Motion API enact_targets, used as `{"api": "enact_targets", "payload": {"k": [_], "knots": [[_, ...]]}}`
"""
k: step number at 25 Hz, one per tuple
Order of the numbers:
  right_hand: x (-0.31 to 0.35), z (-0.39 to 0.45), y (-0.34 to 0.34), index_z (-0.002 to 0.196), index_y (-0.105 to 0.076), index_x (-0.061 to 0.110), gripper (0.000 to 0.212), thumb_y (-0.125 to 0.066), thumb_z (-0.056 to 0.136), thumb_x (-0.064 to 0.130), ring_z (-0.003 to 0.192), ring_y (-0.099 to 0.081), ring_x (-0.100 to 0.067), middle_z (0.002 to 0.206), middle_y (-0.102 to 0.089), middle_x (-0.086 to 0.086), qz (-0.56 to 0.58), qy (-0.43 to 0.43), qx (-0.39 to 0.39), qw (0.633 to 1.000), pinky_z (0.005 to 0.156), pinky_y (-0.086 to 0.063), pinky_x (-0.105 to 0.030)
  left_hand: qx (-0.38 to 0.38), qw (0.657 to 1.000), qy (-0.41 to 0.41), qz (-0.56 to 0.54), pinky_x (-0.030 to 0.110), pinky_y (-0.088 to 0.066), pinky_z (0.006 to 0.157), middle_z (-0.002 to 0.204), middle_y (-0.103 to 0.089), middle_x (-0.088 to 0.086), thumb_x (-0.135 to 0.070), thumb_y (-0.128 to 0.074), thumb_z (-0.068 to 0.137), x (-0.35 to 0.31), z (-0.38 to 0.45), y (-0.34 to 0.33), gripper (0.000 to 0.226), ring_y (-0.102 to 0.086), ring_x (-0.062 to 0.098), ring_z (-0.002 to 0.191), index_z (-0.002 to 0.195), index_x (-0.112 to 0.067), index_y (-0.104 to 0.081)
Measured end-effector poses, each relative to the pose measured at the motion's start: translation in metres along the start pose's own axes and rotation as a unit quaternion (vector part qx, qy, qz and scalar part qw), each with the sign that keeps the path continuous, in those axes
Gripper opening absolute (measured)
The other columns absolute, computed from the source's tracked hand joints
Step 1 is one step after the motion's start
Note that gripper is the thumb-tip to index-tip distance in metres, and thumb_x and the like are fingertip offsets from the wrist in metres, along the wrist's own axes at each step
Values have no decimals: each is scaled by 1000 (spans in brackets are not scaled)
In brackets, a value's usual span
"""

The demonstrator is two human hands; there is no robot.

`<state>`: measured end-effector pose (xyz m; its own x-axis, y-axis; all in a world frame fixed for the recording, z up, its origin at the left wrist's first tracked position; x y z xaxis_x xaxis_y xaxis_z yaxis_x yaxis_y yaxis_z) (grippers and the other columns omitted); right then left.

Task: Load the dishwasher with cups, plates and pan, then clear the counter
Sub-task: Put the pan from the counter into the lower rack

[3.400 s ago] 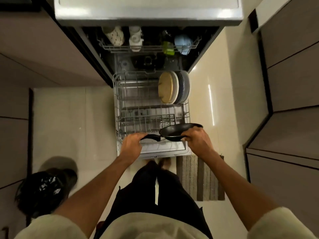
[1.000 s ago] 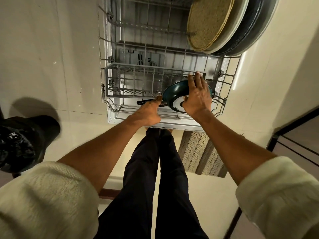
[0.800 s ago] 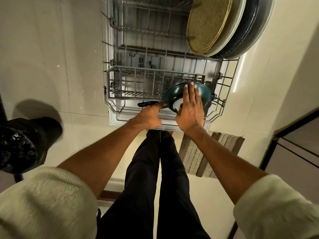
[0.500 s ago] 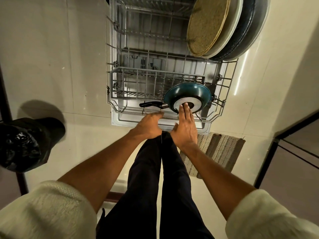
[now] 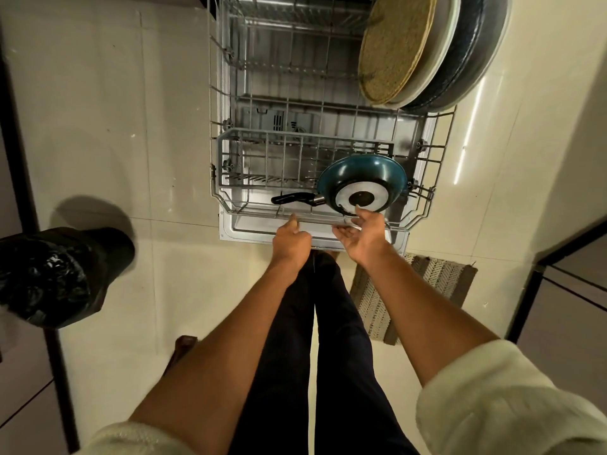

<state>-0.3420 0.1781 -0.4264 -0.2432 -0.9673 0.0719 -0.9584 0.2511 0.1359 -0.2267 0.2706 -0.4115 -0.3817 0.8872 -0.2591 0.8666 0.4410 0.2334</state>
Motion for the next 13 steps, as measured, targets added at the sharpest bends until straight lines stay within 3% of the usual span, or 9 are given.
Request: {"api": "enact_targets", "payload": {"k": [2, 4, 6, 8, 11, 13], "knots": [[9, -3, -7, 113, -54, 2, 19, -53, 99, 14, 112, -56, -40, 111, -54, -23, 50, -6, 12, 999, 107, -47, -52, 20, 986, 57, -153, 28, -48, 85, 104, -61, 8, 9, -44, 90, -9, 3, -13, 32, -60, 23, 94, 113, -8, -60], [11, -11, -12, 106, -53, 6, 10, -50, 98, 11, 114, -59, -39, 108, -56, -22, 82, -9, 7, 997, 105, -49, -51, -8, 952, 120, -283, 29, -49, 79, 87, -52, 6, 9, -40, 94, -25, 2, -14, 24, -54, 18, 78, 86, -8, -53], [10, -17, -13, 108, -52, 7, 12, -49, 96, 11, 116, -59, -39, 109, -55, -21, 84, -13, 2, 996, 104, -50, -49, -39, 904, 168, -390, 37, -49, 96, 96, -52, 16, 6, -36, 97, -37, 1, -10, 20, -56, 26, 91, 92, 1, -54], [12, -19, -14, 107, -53, 7, 14, -49, 95, 12, 110, -60, -37, 113, -56, -22, 83, -15, -7, 996, 104, -51, -47, -37, 871, 201, -446, 46, -39, 113, 116, -51, 23, 2, -32, 99, -46, -3, -7, 24, -53, 36, 115, 107, 8, -54], [20, -21, -22, 120, -52, 8, 27, -50, 94, 16, 108, -61, -35, 121, -54, -23, 77, -13, -14, 997, 102, -53, -46, -27, 852, 218, -476, 49, -36, 114, 110, -53, 22, 0, -34, 100, -58, -7, -2, 20, -54, 35, 116, 100, 7, -53], [32, -23, -31, 114, -55, 9, 24, -51, 93, 19, 112, -61, -35, 121, -55, -21, 80, -6, -15, 997, 102, -53, -45, -23, 845, 216, -489, 50, -37, 114, 106, -54, 21, 0, -35, 100, -73, -4, -2, 19, -55, 36, 115, 97, 6, -53]]}}
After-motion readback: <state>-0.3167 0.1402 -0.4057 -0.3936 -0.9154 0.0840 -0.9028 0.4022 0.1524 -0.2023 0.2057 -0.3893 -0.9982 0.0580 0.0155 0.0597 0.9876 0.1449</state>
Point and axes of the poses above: each hand's wrist, its own z-axis towards the middle knuckle, its own y-axis out of the back of the hand, x = y × z, the point moved 3 cm from there along z, towards the middle knuckle
